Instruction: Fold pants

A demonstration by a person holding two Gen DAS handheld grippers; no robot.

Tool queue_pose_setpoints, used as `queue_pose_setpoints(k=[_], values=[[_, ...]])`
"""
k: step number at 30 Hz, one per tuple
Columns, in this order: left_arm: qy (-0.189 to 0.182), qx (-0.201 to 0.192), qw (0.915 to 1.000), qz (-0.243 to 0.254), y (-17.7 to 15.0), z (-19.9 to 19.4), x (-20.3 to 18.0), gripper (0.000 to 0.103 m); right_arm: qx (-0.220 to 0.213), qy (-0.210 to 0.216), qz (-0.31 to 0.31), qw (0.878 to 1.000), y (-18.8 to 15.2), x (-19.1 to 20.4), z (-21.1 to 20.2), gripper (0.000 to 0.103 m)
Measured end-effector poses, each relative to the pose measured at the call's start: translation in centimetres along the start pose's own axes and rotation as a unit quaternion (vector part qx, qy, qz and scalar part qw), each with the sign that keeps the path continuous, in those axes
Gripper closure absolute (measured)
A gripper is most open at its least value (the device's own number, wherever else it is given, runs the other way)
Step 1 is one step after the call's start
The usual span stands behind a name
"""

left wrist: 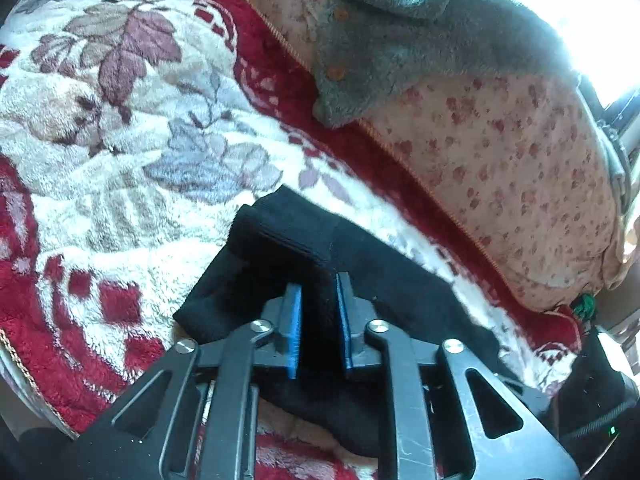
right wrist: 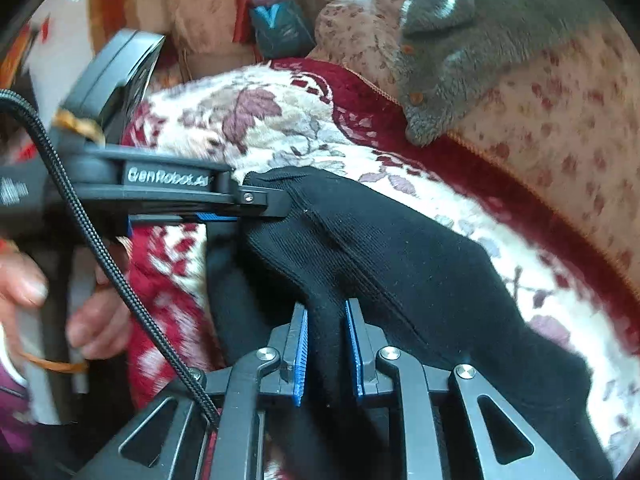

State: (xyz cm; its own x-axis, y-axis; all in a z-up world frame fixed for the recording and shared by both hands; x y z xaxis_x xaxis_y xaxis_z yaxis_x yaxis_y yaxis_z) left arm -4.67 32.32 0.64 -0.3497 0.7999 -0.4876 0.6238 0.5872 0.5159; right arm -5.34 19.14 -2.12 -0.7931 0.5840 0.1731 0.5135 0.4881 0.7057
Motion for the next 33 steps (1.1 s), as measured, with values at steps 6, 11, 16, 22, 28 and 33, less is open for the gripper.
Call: queue_pose_setpoints(k=[6, 11, 16, 22, 28, 33], values=[[-0.028, -0.013, 0.9995, 0.009, 0.1, -3.2, -0.3, 0.091, -0.016, 0.057, 0.031, 0.998, 0.5, 1.2, -2.3, 0.093], [-0.001, 0.009, 0.9999, -0.006, -1.8, -2.3, 2.1, 0.091, -0.002, 0.074, 0.022, 0.997, -0.1, 3.2, -2.2, 0.093], [0.023, 0.019, 0.9994, -0.019, -3.0, -1.4, 3.8, 0.085, 0.031, 0.061, 0.045, 0.997, -2.1, 3.1, 0.9, 0.091], [0.095, -0.057, 0.9922, 0.057, -1.5, -5.1, 2.3, 0.081, 0.009, 0.097, 0.094, 0.991, -1.4, 0.6, -2.5, 0.072], [0.073, -0.054, 0.9922, 0.085, -1.5, -4.9, -0.2, 0.073, -0.04, 0.05, 0.203, 0.977, -2.7, -8.5, -7.9, 0.072], [0.067, -0.035, 0.9922, 0.099, -2.3, -2.6, -2.4, 0.073, -0.043, 0.071, 0.302, 0.95, -4.0, -14.3, -9.1, 0.071]])
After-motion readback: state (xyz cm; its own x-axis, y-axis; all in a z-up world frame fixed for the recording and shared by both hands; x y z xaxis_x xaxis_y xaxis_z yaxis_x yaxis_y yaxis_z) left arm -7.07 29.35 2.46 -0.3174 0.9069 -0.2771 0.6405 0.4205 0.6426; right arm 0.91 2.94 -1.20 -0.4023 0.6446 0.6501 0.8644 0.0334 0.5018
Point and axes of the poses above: each gripper's, at about its wrist camera, not at the fingertips, and z roughly the way its jaws point, x to its left, y to its top, the point moved 7 cm from there along z, roughly the way its jaws point
